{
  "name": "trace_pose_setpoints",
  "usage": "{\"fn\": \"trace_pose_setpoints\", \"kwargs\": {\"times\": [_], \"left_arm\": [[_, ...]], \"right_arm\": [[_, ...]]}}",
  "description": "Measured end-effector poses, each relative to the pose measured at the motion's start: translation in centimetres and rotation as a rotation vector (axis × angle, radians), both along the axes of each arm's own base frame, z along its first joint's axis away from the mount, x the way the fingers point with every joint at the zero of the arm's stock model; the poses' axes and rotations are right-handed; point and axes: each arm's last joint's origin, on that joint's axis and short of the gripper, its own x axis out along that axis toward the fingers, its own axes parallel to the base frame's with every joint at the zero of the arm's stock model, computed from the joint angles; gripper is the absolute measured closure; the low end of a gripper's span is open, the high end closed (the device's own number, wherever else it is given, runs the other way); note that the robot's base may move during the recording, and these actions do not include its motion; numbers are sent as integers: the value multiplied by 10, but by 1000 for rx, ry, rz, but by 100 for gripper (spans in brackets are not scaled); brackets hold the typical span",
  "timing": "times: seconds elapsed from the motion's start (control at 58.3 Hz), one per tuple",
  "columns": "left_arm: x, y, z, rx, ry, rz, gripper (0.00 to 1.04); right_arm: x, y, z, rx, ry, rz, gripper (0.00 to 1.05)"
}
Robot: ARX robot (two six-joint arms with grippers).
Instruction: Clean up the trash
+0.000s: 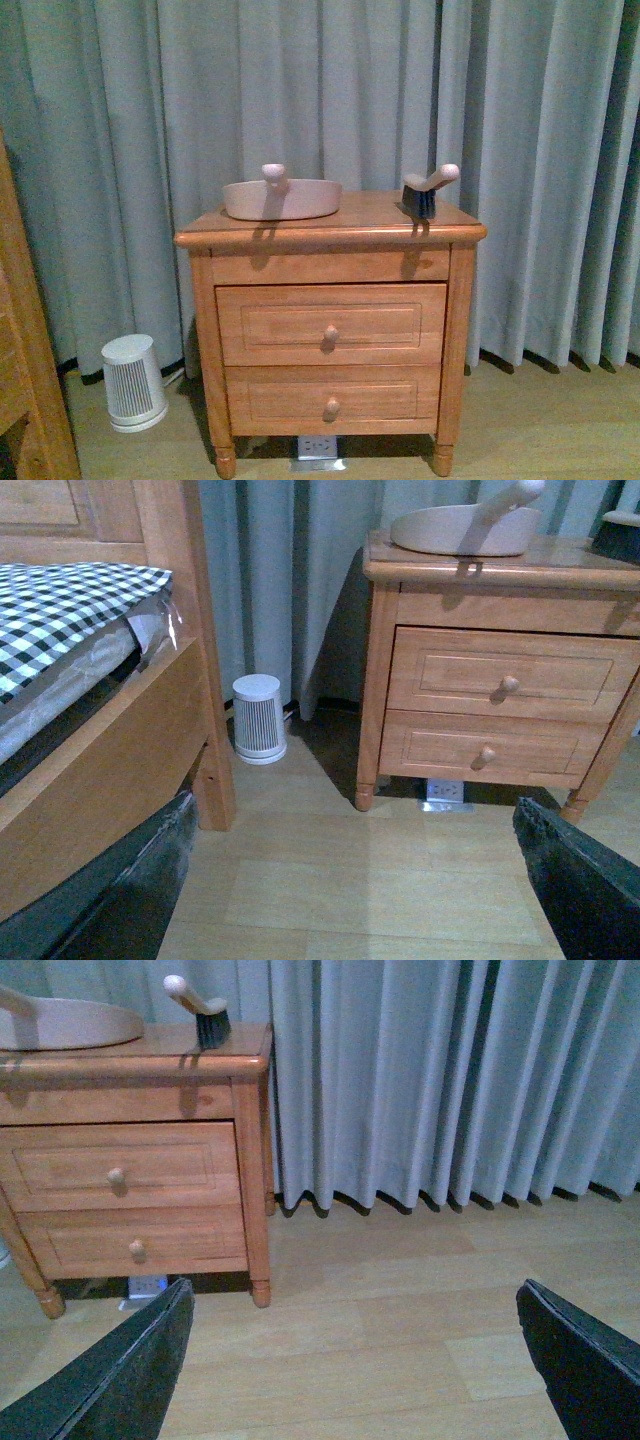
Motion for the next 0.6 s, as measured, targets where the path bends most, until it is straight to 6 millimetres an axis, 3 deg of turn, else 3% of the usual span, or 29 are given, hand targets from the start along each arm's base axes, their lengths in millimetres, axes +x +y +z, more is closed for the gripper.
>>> {"fn": "trace_pose_setpoints", "kwargs": {"times": [0.6], "left_arm": [[0,0,0,0,0,0,8]], "right_arm": [[0,0,0,0,0,0,7]]}}
